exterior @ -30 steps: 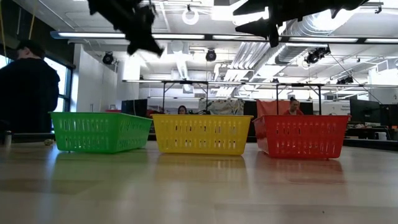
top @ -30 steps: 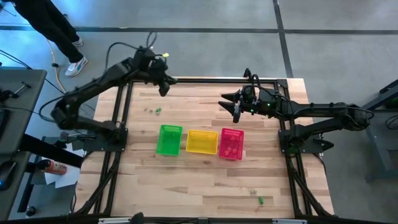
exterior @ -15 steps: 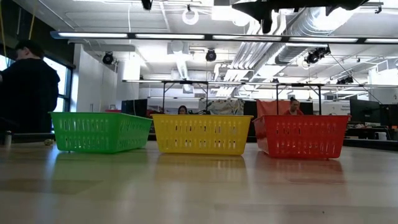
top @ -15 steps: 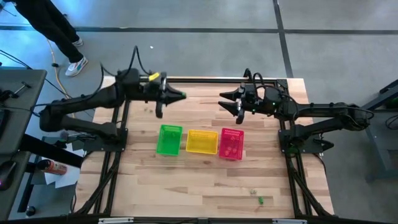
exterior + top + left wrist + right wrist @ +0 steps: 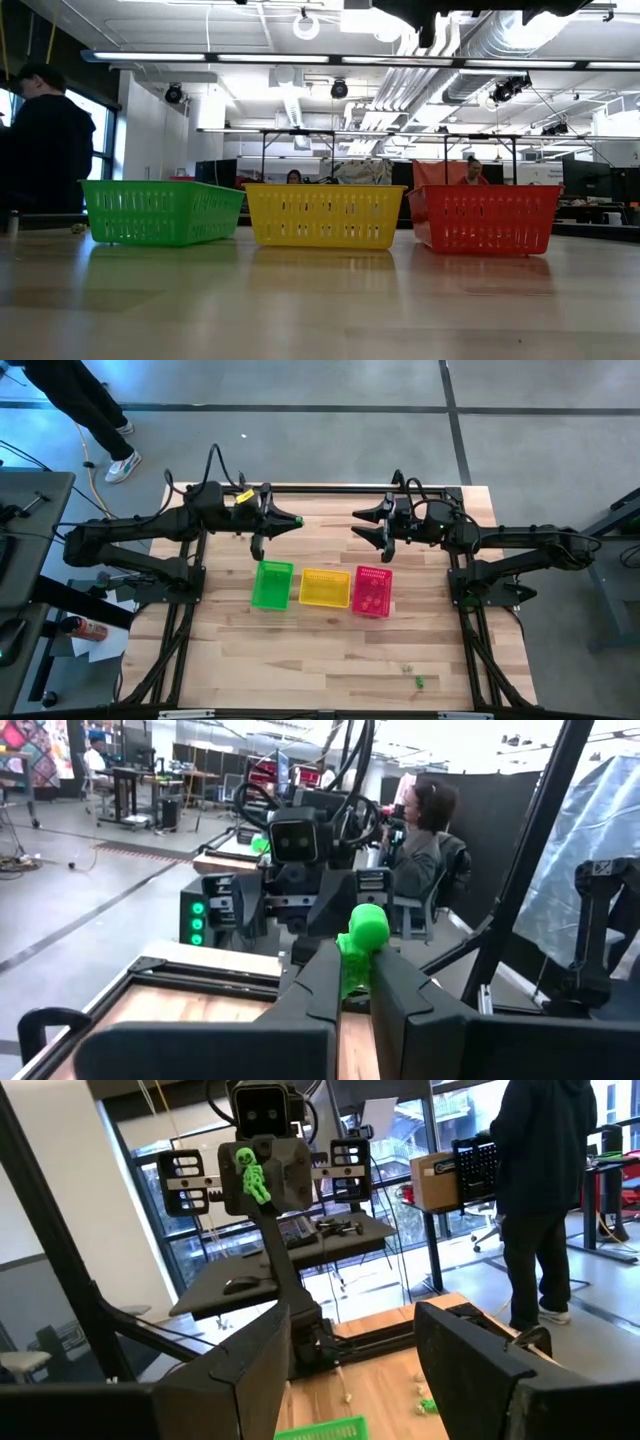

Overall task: Sort Halloween decoration
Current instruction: Put the green skeleton toy into the green basket

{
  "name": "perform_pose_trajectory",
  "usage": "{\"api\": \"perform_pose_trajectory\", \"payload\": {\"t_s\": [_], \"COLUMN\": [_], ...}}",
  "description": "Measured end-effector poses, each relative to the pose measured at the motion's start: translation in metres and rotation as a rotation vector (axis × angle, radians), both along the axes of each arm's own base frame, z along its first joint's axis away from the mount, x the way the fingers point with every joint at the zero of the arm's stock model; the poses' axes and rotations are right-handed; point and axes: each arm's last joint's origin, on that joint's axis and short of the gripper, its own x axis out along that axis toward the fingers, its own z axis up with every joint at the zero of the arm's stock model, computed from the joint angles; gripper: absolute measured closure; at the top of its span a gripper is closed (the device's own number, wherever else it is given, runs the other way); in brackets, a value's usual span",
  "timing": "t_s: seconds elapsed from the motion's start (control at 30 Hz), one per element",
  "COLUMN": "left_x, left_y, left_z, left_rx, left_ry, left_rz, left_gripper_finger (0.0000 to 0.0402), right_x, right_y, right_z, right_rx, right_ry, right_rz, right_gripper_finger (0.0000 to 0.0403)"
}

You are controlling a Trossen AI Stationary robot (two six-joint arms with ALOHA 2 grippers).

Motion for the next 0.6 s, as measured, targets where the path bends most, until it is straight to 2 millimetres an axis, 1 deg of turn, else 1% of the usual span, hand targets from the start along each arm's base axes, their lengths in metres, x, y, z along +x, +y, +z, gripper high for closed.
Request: {"api": "perform_pose_trajectory", "payload": {"t_s": [0.13, 0.27, 0.33, 0.47, 0.6], "left_x": [0.0, -0.009, -0.014, -0.024, -0.026], "left_y": [0.0, -0.002, -0.003, -0.005, -0.007], "left_z": [-0.002, -0.011, -0.022, -0.051, -0.08], "left_rx": [-0.016, -0.067, -0.116, -0.207, -0.199], "left_ry": [0.021, 0.156, 0.287, 0.604, 0.856], "left_rz": [-0.002, 0.0, 0.004, 0.024, 0.018], "left_gripper_finger": [0.0394, 0.0394, 0.0394, 0.0394, 0.0394], "right_x": [0.0, 0.0, 0.0, 0.0, 0.0], "right_y": [0.0, 0.0, -0.001, -0.001, -0.002], "right_z": [0.0, 0.0, 0.0, 0.0, 0.0], "right_rx": [0.0, 0.001, 0.002, 0.003, 0.005], "right_ry": [0.0, 0.001, 0.002, 0.002, 0.001], "right_rz": [0.0, -0.006, -0.018, -0.031, -0.051], "right_gripper_finger": [0.0194, 0.0194, 0.0194, 0.0194, 0.0194]}}
